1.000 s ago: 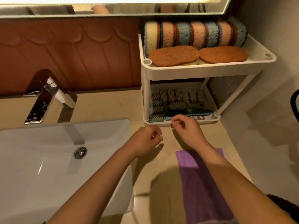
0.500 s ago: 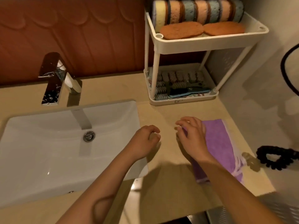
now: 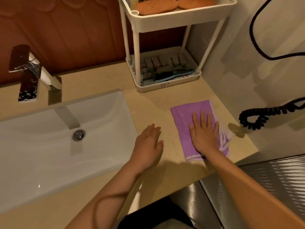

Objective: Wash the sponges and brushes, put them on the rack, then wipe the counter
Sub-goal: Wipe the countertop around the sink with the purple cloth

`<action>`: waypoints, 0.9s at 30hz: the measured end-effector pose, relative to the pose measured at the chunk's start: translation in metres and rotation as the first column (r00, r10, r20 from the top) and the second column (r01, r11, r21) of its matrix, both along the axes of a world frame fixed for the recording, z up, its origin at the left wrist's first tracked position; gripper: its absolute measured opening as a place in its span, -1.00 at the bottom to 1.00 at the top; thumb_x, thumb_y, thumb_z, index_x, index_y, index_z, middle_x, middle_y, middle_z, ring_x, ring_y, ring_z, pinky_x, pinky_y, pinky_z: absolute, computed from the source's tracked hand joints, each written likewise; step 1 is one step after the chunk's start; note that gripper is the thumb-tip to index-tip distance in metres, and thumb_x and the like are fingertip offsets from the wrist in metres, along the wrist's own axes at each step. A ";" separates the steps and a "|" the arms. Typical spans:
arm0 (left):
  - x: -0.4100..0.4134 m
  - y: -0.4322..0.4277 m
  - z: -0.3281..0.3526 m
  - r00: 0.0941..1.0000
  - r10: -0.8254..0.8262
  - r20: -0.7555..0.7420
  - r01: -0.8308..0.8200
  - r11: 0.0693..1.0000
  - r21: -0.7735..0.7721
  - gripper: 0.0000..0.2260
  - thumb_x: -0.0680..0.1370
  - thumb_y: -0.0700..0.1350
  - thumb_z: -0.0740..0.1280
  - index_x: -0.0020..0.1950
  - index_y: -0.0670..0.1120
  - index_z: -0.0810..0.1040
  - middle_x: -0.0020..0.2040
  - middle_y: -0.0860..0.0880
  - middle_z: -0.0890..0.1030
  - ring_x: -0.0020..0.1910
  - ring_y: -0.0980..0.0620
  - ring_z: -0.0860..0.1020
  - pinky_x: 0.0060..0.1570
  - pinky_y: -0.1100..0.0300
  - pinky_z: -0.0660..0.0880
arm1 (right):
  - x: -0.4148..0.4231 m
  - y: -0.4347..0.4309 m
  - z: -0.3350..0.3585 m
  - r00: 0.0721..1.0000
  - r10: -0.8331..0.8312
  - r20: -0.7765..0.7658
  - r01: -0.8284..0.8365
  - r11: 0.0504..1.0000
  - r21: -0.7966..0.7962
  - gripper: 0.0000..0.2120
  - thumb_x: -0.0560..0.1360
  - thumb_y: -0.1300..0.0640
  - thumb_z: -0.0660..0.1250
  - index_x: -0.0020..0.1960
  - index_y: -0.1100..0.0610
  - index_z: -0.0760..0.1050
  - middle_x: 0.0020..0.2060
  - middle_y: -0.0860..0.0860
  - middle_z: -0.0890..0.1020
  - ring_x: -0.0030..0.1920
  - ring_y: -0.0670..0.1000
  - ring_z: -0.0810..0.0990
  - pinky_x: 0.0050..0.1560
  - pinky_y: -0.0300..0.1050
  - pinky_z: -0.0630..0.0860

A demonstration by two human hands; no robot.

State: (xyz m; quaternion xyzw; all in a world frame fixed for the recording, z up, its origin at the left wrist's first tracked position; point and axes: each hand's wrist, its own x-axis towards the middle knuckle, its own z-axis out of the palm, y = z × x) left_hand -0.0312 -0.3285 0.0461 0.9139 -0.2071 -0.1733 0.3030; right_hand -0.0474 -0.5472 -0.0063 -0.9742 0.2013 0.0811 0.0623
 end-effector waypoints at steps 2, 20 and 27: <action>-0.004 -0.012 -0.002 0.999 -0.044 0.008 0.044 0.999 0.017 -0.53 0.62 -0.06 0.11 0.52 -0.06 0.11 0.56 -0.06 0.04 0.54 0.01 0.00 0.45 0.19 -0.01 | -0.004 0.003 -0.001 1.000 -0.001 -0.009 0.001 1.000 0.012 -0.47 0.58 -0.14 -0.25 0.53 -0.07 -0.15 0.54 -0.01 -0.14 0.54 0.05 -0.21 0.47 0.10 -0.27; 0.062 -0.149 -0.052 0.970 -0.187 0.156 0.125 0.933 0.336 -0.45 0.51 0.05 0.01 0.38 -0.23 0.39 0.36 -0.23 0.45 0.35 -0.16 0.43 0.21 0.00 0.45 | 0.078 -0.073 0.003 0.963 0.231 0.135 -0.250 0.957 0.147 -0.40 0.50 -0.03 -0.23 0.53 0.04 0.02 0.54 -0.01 0.02 0.54 -0.04 -0.09 0.47 -0.13 -0.09; 0.109 -0.154 -0.050 0.956 -0.222 0.193 0.151 0.933 0.327 -0.45 0.61 0.06 -0.10 0.54 -0.13 -0.14 0.56 -0.12 -0.14 0.54 -0.04 -0.15 0.48 0.10 -0.12 | 0.124 -0.069 0.000 0.986 0.167 0.019 -0.166 0.985 -0.046 -0.51 0.63 0.02 -0.18 0.54 0.04 -0.12 0.55 -0.02 -0.09 0.54 -0.02 -0.14 0.48 -0.12 -0.13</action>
